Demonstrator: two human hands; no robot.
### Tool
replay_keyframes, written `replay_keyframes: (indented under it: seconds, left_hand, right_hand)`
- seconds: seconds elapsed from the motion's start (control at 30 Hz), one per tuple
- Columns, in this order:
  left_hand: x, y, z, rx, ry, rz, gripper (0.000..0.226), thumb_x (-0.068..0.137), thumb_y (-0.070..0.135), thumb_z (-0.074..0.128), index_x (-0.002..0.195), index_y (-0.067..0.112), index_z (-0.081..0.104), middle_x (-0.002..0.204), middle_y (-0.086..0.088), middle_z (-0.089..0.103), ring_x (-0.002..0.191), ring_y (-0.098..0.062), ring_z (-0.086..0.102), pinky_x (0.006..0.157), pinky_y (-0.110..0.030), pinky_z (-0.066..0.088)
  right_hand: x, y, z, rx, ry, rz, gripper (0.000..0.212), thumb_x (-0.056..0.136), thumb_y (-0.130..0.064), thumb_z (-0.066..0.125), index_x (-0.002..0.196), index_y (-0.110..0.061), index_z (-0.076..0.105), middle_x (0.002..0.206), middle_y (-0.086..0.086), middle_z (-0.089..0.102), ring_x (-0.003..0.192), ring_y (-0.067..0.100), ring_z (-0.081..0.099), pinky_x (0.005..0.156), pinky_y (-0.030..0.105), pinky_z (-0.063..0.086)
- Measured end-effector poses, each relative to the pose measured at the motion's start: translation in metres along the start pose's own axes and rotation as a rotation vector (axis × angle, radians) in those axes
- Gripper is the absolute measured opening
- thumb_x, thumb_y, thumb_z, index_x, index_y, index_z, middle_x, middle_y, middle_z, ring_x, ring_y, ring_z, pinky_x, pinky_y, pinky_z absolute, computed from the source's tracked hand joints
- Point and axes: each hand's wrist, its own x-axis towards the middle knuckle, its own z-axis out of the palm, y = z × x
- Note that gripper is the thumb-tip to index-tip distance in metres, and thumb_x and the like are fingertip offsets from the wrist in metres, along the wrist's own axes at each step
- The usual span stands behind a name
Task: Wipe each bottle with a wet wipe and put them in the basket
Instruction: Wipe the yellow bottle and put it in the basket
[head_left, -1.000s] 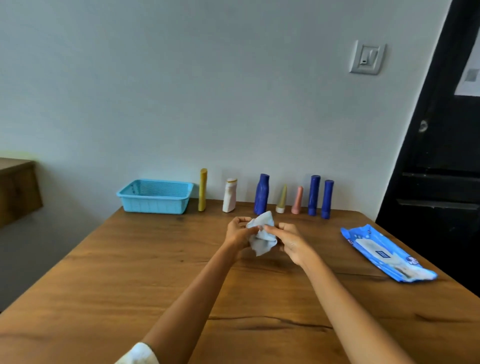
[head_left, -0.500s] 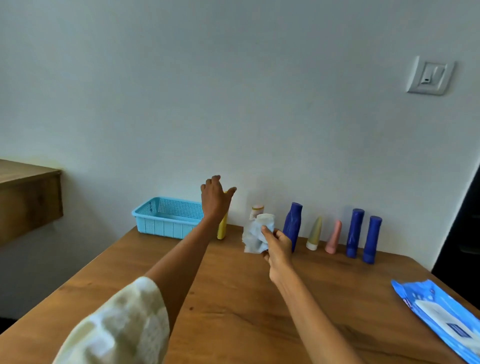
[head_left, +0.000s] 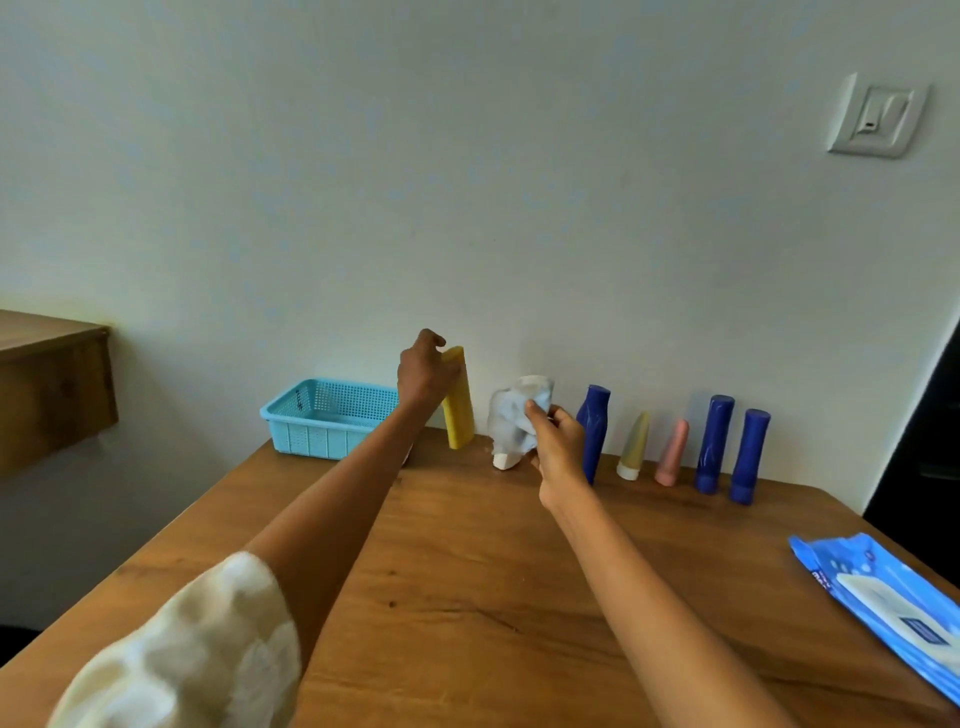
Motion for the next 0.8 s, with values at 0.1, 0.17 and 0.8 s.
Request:
replay_keyframes:
  seconds: [0.1,0.17,0.8]
  left_hand:
    - [-0.016,0.005,-0.031,-0.216,-0.086,-0.059,0.028,0.082,0.011,0.067,0.109,0.006,0.060,0.106,-0.015,0.063,0.089,-0.026,0.062,0.073,-0.036,0.056]
    - [-0.032,0.008,-0.053,-0.392,-0.222,-0.129,0.026,0.083,0.010,0.069,0.107,0.006,0.060,0.100,-0.014,0.062,0.081,-0.022,0.061,0.062,-0.029,0.054]
    - [-0.146,-0.045,-0.090,-1.067,-0.561,-0.245,0.044,0.084,0.022,0.060,0.126,0.009,0.051,0.093,-0.010,0.068,0.083,-0.021,0.068,0.072,-0.031,0.057]
  right_hand:
    - [-0.009,-0.013,-0.003,0.082,0.019,-0.016,0.016,0.090,-0.022,0.060,0.076,-0.014,0.061,0.079,0.003,0.061,0.082,0.018,0.057,0.071,0.035,0.047]
    - [-0.017,-0.016,-0.005,0.119,0.037,-0.008,0.019,0.090,-0.024,0.060,0.073,-0.013,0.060,0.077,0.003,0.059,0.080,0.017,0.056,0.069,0.032,0.044]
    - [-0.105,0.021,0.007,0.281,0.096,0.497,0.033,0.095,-0.030,0.051,0.115,-0.005,0.056,0.082,0.009,0.059,0.069,0.021,0.056,0.056,0.030,0.046]
